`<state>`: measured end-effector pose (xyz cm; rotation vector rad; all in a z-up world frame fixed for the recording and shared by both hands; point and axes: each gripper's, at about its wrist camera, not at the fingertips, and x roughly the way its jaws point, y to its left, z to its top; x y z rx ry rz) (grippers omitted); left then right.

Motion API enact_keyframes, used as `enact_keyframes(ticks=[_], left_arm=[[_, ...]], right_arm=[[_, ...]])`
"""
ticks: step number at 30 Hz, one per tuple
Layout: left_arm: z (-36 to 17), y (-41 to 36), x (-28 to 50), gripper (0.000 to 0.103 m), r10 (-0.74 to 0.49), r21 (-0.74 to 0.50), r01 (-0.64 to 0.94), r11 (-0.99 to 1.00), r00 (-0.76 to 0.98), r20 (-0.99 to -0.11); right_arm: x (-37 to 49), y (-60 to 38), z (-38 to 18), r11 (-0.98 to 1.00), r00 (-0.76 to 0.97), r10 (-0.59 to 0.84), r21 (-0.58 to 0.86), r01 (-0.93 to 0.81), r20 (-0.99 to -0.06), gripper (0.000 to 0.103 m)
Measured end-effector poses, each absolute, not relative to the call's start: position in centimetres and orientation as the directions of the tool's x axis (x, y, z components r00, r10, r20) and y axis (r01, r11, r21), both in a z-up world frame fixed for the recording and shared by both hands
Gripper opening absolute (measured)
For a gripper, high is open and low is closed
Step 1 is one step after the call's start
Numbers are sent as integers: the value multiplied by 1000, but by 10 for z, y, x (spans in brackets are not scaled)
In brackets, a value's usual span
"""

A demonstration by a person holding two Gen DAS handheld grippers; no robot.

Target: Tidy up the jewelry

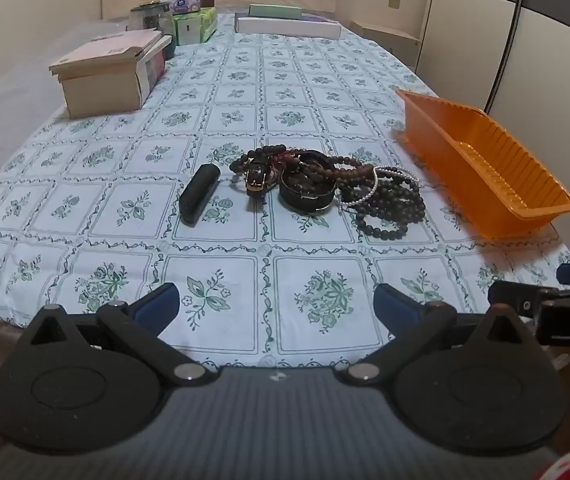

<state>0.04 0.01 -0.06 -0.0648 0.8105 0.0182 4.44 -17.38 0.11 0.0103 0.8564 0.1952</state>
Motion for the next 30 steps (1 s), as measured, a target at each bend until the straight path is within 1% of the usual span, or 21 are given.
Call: enact_keyframes(ticks=[4,30], left_arm=[[-2,5,2,102,-26,-79,-46,996,686,-727],[2,-1,-3,102,-18,-70,-47,996,689,-725]], right_arm=[[45,-175,1,983,641,174,89,-163,-748,103],[42,-175,3,983,644,174,91,-162,-745,103]])
